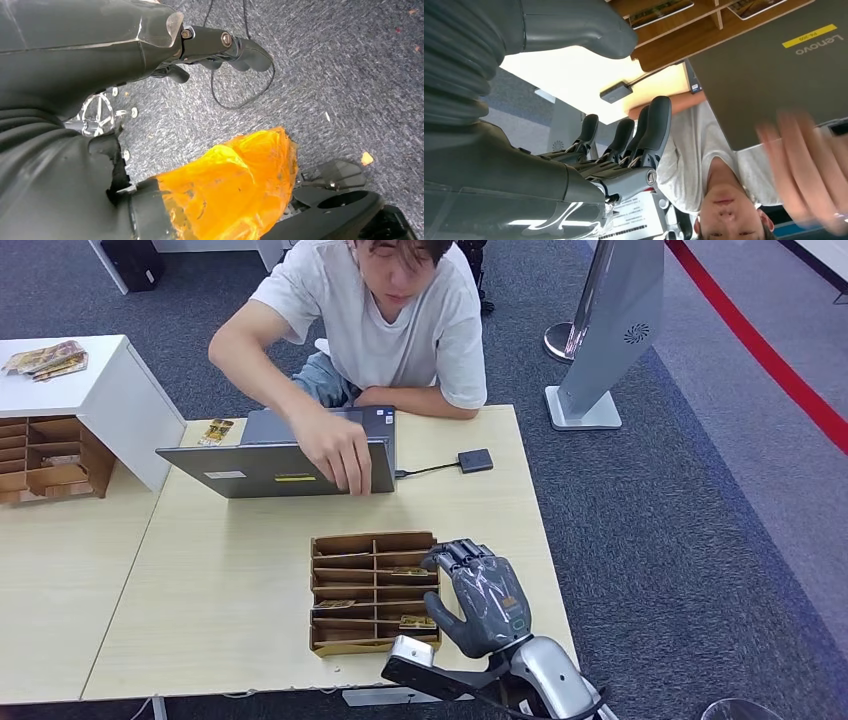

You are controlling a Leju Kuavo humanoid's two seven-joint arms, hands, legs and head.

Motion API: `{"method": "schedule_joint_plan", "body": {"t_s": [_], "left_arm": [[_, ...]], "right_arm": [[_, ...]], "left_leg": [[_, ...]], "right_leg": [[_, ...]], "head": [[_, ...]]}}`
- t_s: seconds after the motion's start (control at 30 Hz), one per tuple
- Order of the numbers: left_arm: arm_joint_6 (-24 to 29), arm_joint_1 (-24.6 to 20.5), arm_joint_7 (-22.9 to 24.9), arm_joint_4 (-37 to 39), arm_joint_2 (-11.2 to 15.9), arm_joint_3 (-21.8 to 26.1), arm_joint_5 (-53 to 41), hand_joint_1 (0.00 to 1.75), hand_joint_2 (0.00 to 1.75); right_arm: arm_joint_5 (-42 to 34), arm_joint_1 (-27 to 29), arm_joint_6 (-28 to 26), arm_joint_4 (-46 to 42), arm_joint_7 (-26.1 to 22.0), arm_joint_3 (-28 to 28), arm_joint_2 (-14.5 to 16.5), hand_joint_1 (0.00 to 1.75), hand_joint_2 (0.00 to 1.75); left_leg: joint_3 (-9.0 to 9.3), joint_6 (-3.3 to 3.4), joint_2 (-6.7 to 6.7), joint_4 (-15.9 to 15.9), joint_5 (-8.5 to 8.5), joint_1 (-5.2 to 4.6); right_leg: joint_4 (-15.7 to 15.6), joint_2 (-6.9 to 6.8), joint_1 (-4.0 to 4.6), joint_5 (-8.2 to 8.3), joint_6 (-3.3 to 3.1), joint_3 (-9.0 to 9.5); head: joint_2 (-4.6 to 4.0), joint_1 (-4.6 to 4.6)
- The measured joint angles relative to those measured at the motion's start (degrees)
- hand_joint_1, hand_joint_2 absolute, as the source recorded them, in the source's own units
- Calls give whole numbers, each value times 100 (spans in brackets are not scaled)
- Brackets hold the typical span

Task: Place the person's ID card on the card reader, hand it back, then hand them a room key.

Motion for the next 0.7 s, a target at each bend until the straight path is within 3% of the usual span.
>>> {"method": "schedule_joint_plan", "body": {"t_s": [0.7], "left_arm": [[-109,-52,72,0,-2,-10,-142,0,0]], "right_arm": [[-122,-232,114,471,-11,13,68,89,175]], "left_leg": [[0,0,0,1,0,0]], "right_leg": [[0,0,0,0,0,0]], "head": [[0,0]]}}
